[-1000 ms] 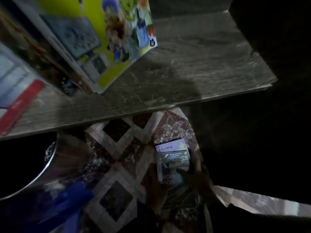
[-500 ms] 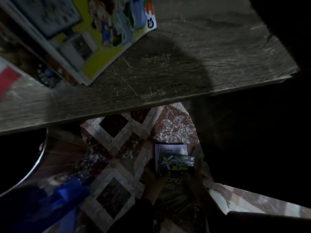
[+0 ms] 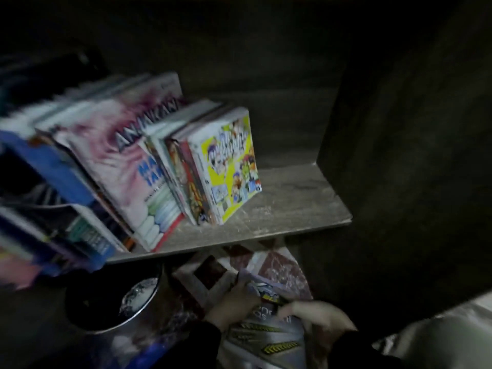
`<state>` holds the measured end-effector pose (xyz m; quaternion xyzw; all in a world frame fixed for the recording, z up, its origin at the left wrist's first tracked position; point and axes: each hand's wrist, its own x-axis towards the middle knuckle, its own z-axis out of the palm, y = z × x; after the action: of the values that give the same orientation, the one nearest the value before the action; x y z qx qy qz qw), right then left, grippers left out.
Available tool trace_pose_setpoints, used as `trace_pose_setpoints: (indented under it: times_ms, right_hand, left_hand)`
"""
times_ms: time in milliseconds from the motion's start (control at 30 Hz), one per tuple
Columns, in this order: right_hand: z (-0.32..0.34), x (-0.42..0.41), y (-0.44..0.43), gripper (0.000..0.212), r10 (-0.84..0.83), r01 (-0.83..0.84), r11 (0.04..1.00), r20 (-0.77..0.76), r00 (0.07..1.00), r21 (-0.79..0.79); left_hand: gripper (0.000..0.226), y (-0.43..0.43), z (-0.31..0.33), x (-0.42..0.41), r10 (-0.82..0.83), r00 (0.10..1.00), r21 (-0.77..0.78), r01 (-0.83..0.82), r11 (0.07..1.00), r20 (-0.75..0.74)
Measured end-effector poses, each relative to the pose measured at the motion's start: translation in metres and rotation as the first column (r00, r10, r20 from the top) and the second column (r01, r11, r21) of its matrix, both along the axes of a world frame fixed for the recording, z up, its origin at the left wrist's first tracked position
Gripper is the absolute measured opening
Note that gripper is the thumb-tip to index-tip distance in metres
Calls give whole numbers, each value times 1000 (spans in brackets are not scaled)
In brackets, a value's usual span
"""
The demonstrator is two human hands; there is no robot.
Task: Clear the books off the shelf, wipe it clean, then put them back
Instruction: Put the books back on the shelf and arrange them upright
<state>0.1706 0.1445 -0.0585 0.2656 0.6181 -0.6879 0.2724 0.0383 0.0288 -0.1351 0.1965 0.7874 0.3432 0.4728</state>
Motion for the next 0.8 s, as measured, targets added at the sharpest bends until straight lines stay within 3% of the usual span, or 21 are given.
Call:
trace_pose_setpoints:
  times_ms: [67, 167, 333, 400, 467, 567, 700, 800]
  right_hand:
    - [17, 2, 0, 22, -48, 48, 997, -13, 999, 63]
    - [40, 8, 3, 67, -145, 157, 983, -121, 982, 92]
    - [83, 2, 18, 102, -121, 212, 964, -446, 887, 159]
    - [98, -13, 27, 111, -52, 238, 939, -581, 812, 249]
    - [102, -36, 39, 124, 11, 304, 885, -668, 744, 353]
    - [98, -73, 59, 137, 67, 418, 801, -758, 649, 428]
    - [84, -120, 86, 139, 196, 505, 650, -768, 610, 567]
    - [77, -146, 104, 136, 262, 477, 627, -744, 615, 616]
  left_hand:
    - [67, -12, 28, 0, 9, 1000, 40, -9, 999, -2]
    - [57, -25, 70, 7, 104, 995, 270, -98, 958, -7]
    - [80, -28, 128, 10, 226, 973, 606, -160, 779, -33]
    - [87, -23, 146, 7, 266, 954, 689, -100, 717, -138]
    - [86, -14, 158, 2, 332, 889, 699, -20, 715, -314]
    - [81, 7, 157, -11, 433, 724, 663, 43, 748, -536]
    - [76, 36, 137, -41, 516, 554, 633, 27, 774, -654]
    - [69, 54, 121, -56, 562, 451, 638, 22, 770, -694]
